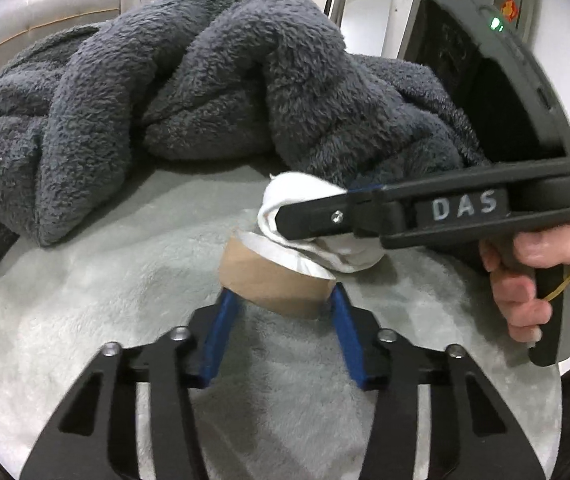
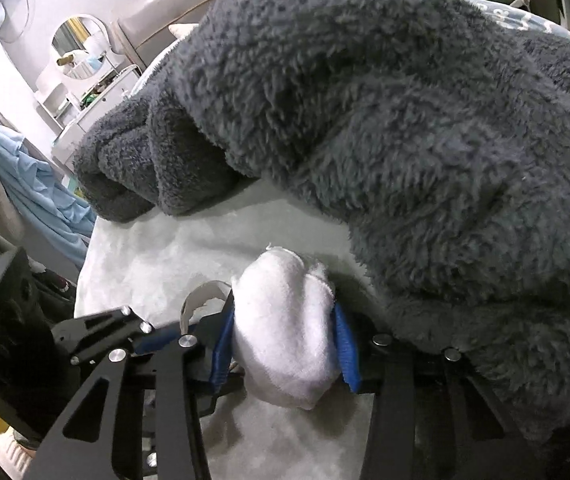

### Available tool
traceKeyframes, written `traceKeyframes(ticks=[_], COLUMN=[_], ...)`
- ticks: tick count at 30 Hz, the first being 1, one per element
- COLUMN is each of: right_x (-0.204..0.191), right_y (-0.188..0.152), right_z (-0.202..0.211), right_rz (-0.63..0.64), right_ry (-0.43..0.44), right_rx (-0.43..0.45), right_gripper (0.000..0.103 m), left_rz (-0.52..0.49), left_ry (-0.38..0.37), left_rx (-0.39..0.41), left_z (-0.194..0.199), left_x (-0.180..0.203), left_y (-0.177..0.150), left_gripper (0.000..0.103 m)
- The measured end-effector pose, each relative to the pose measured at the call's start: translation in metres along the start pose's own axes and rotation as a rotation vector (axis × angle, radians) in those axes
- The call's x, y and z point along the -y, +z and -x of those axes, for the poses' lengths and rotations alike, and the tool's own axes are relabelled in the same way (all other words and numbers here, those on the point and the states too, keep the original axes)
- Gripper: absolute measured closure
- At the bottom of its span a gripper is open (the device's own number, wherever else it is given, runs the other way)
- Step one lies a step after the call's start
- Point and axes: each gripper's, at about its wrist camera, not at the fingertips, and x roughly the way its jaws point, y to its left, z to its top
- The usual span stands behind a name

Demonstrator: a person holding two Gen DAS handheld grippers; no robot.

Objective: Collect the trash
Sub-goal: 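Grasp the white cloth with right tool while left grasps the brown tape core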

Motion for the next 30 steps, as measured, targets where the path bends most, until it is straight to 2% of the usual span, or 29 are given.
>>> traceKeyframes(ticks=[1, 4, 7, 11, 12, 13, 19, 20, 24, 26, 28, 30], right_x=[0.000, 0.004, 0.008, 0.015, 0.016, 0.018, 0.018, 0.019, 0.019, 0.017, 0.018, 0.013], right_y=[0.000, 0.002, 0.000, 0.000, 0.000, 0.000, 0.000, -0.001, -0.002, -0.002, -0.002, -0.001], right_z=[0.002, 0.008, 0.013, 0.023, 0.025, 0.026, 0.021, 0.022, 0.022, 0.019, 0.019, 0.018], right_rz=[0.001, 0.005, 0.012, 0.001, -0.003, -0.005, -0.006, -0.008, -0.003, 0.000, -0.002, -0.004], right_ry=[0.002, 0.005, 0.011, 0.023, 0.026, 0.026, 0.034, 0.036, 0.030, 0.025, 0.027, 0.029], right_rx=[0.005, 0.016, 0.022, 0.039, 0.041, 0.042, 0.044, 0.045, 0.042, 0.040, 0.040, 0.037], right_gripper=[0.059, 0.059, 0.059, 0.059, 0.059, 0.059, 0.059, 0.059, 0.059, 0.059, 0.059, 0.059], left_rz=[-0.010, -0.043, -0.049, -0.024, -0.015, -0.008, 0.057, 0.068, 0.088, 0.081, 0.080, 0.085], left_ry=[0.004, 0.023, 0.035, 0.043, 0.044, 0.043, 0.034, 0.042, 0.063, 0.084, 0.105, 0.102], left_rx=[-0.005, -0.017, -0.015, -0.008, -0.006, -0.006, 0.033, 0.034, 0.000, -0.022, -0.029, -0.024], left_z=[-0.002, -0.005, -0.004, -0.001, 0.002, 0.003, 0.013, 0.012, 0.000, -0.008, -0.009, -0.005], left_x=[0.002, 0.009, 0.011, 0.010, 0.007, 0.006, -0.010, -0.013, -0.019, -0.015, -0.016, -0.018], left_y=[0.000, -0.001, -0.001, 0.001, 0.000, -0.001, 0.002, 0.003, 0.003, 0.003, 0.003, 0.003], left_gripper=[0.067, 0.073, 0.077, 0.076, 0.065, 0.049, 0.026, 0.026, 0.027, 0.036, 0.052, 0.054])
